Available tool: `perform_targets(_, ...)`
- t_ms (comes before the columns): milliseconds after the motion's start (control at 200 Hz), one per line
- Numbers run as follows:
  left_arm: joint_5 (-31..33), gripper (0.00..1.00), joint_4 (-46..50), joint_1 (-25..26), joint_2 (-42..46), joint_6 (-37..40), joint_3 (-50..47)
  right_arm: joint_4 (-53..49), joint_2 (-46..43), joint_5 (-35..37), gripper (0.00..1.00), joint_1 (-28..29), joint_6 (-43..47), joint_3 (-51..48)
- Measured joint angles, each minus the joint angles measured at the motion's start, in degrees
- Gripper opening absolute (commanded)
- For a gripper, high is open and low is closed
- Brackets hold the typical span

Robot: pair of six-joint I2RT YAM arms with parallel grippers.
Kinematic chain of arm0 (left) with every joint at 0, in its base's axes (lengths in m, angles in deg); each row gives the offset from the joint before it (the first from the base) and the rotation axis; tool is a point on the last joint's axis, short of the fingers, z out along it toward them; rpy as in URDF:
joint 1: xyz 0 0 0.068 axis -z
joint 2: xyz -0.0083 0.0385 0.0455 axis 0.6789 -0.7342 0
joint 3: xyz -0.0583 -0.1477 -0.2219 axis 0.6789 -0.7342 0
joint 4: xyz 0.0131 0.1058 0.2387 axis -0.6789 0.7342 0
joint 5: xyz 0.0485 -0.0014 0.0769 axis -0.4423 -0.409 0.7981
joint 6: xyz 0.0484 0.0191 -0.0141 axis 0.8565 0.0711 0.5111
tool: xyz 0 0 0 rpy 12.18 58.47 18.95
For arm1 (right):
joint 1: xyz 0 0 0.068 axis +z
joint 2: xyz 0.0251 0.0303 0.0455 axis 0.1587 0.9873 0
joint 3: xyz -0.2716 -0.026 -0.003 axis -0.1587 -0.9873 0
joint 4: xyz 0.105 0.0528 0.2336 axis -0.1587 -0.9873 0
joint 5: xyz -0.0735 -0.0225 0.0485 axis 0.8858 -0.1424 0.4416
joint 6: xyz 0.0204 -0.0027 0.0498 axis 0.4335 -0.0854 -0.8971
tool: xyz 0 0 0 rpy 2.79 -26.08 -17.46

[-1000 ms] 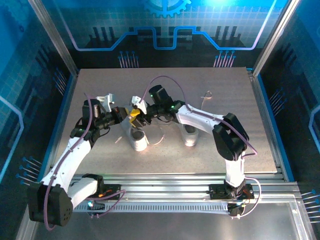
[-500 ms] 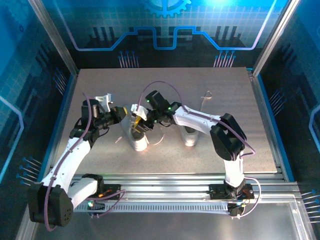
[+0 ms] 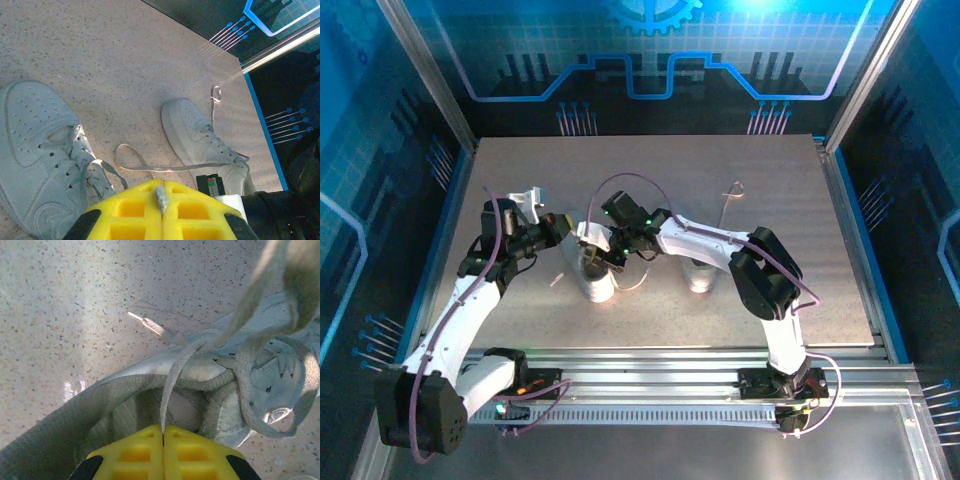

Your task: Tie the shoes

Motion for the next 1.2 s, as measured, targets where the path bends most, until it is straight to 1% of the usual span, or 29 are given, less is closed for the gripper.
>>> perform_targets(160, 0.00, 0.00, 0.02, -0.13, 0.00, 0.83, 0.00, 0.98, -2.03, 1.42, 0.00, 0.20, 0.39, -2.25)
perform_targets(540, 0.00, 0.00, 0.22, -0.63, 0.02, 1.03, 0.00, -1.66, -12.35, 0.81, 0.00, 1.03, 0.33, -6.43)
perform_targets(840, 0.00, 0.00, 1.22, -0.90, 0.55, 1.29, -0.11, -3.67, -12.87, -0.66, 0.00, 1.70, -1.53, -11.61)
perform_targets(1201, 0.02, 0.00, 2.73, -2.32, 2.56, 1.53, -0.92, -5.57, -12.87, -0.42, 0.00, 1.60, -2.49, -11.91)
